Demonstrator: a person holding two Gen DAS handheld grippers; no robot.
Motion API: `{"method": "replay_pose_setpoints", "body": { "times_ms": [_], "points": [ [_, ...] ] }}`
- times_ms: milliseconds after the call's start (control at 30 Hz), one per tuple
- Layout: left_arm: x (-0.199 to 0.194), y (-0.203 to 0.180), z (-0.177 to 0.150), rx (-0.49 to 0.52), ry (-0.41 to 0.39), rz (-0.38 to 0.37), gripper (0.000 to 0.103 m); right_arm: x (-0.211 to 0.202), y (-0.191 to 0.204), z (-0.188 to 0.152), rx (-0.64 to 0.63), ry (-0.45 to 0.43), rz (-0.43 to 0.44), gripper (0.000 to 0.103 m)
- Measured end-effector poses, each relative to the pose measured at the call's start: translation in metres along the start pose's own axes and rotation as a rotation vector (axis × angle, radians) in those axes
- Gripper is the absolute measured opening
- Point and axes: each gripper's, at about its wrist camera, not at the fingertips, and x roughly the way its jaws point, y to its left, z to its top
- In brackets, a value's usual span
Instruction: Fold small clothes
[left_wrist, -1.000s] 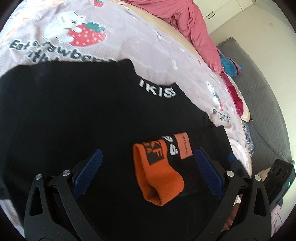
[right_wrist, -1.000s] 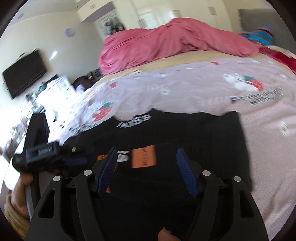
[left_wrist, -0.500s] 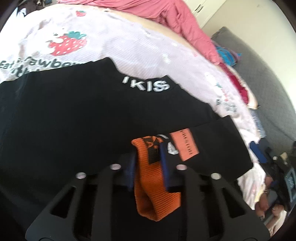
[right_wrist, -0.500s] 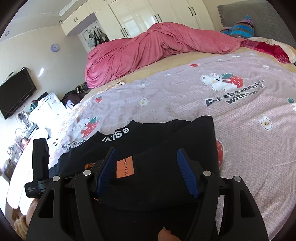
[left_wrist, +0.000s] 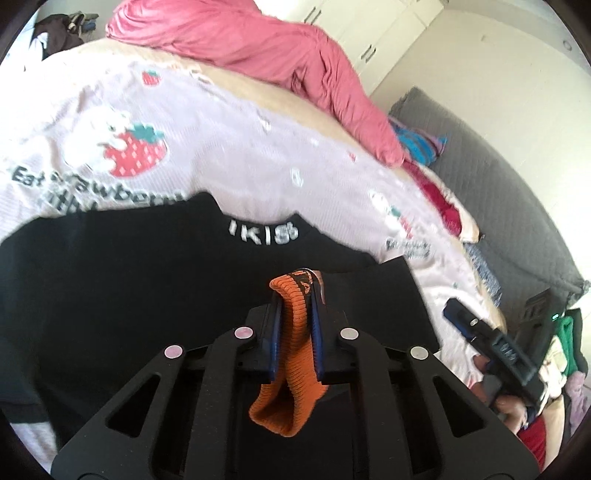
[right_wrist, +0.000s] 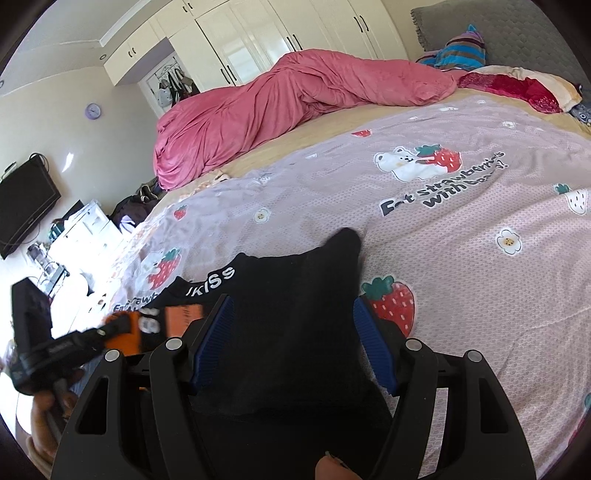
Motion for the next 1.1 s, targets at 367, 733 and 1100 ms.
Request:
{"method": "replay_pose_setpoints", "body": {
  "times_ms": [367, 733, 1100],
  "points": [
    [-0.032, 0.023, 0.014, -0.078, -0.066, -0.032, 0.001, 0.005, -0.003, -0.002, 0.011, 0.014, -0.022, 0.069],
    [-0.042, 0.028, 0.008, -0.058, -0.056, -0.028, 0.001, 0.006, 0.0, -0.003, -0.01, 0.015, -0.036, 0.069],
    [-0.052, 0.051, 0.001, -0.087, -0.035, -0.005, 0.001, 0.009, 0.006, -0.007, -0.037, 0.022, -0.043, 0.069]
  ]
}}
